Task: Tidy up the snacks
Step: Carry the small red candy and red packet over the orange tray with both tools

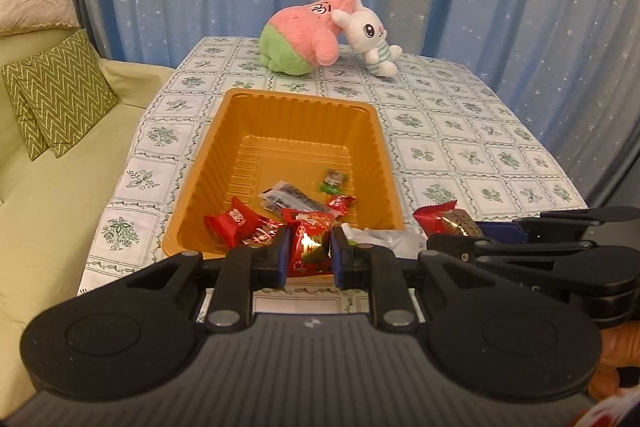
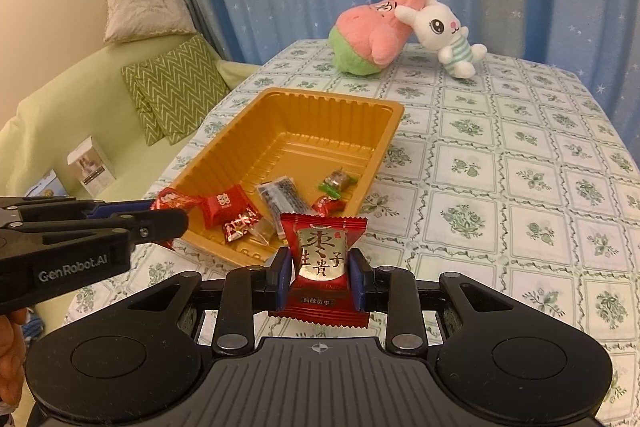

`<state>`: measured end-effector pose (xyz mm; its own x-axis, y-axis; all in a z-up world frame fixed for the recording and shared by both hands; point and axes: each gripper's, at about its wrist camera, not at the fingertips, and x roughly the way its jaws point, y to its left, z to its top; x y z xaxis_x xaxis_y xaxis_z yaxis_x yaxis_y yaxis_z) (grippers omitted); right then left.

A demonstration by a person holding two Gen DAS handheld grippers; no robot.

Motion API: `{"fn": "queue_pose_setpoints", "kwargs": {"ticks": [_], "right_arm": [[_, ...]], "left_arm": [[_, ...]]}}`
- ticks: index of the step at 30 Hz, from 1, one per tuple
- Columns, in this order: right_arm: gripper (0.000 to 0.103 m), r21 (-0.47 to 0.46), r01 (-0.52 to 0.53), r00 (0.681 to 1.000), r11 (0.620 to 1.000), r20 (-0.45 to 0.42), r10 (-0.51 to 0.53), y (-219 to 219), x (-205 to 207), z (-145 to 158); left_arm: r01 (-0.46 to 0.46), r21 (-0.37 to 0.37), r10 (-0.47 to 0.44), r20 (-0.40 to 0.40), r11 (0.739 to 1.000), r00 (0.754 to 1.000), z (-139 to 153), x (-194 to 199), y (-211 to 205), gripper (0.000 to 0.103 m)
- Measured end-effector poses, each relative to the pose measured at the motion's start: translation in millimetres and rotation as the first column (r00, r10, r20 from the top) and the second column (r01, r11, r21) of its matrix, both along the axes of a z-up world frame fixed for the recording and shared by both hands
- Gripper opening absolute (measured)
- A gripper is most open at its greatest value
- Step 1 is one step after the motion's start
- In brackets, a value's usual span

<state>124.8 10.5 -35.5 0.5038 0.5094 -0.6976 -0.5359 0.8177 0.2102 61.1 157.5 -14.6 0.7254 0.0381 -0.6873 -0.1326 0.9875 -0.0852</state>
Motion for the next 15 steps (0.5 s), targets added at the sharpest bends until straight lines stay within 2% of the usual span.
{"fn": "queue_pose_setpoints", "kwargs": {"ticks": [15], "right_arm": [[0.031,-0.009,-0.034,0.999,0.999,-0.005,0.034,31,37,-12]], "left_arm": [[0.003,0.003,-0.003,-0.024,1.0,1.0,-15,39,28,0.018]]}}
